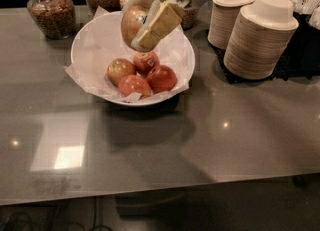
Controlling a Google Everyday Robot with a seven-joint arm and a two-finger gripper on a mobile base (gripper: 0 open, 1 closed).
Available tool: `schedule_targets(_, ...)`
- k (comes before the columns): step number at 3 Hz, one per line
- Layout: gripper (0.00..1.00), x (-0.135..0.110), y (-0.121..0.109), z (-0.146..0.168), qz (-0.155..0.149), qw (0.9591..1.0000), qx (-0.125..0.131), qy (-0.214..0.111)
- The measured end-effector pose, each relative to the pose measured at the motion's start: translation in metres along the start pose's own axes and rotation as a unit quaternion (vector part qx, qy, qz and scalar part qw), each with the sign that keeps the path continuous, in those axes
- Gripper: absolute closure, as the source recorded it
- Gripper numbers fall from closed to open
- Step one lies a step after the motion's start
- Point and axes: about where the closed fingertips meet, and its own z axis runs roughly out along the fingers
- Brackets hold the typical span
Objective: Pick apple from white bowl
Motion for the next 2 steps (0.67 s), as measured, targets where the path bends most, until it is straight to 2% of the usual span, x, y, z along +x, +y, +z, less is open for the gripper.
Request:
schedule_targets(1, 1.0, -0.0162, 0.0192, -0.0009, -0.072, 0.9966, 0.021, 0.033)
schedule_targets(2, 1.0, -0.0163, 0.019, -0.001, -0.072, 0.9967, 0.021, 0.033)
